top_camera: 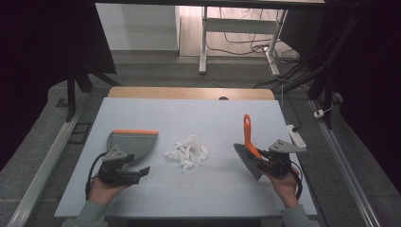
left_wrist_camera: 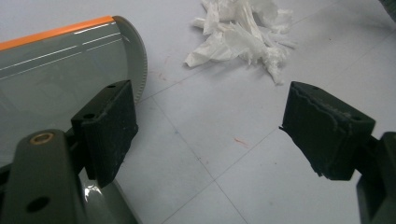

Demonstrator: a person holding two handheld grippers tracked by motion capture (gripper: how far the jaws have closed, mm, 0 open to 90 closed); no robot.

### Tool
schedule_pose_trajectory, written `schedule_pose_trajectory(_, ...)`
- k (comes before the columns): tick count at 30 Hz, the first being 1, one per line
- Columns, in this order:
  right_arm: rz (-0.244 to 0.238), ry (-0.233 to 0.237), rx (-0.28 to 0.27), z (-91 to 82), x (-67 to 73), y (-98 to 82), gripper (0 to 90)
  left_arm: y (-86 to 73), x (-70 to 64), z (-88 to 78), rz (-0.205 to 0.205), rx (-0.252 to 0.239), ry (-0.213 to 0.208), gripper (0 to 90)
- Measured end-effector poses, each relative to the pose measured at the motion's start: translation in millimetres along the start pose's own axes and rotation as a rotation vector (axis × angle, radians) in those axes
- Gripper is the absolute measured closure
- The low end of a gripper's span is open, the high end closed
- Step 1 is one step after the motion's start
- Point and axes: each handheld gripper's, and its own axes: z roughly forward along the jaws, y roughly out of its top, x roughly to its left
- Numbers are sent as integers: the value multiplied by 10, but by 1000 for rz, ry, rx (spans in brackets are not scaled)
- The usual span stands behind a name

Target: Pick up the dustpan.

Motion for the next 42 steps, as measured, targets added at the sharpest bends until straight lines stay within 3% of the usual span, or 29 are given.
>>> schedule_pose_trajectory(15, -6, -2, -19, -11, 11, -8, 701, 12, -14, -1, -1, 8, 15, 195)
schedule_pose_trajectory(23, -8, 1, -26, -16, 24, -9, 701, 54, -72, -26, 22, 8, 28, 194)
schedule_pose_trajectory(29, -1, -7, -41, -55, 15, 0, 701, 151, -204, -110, 74, 11, 59, 193)
schedule_pose_trajectory(36, 1, -15, -39, -60, 17, -5, 701, 251, -256, -206, 39, 32, 76, 203)
schedule_pose_trajectory(42, 1, -13, -44, -71, 21, -1, 701, 328, -282, -313, 39, 43, 114, 194)
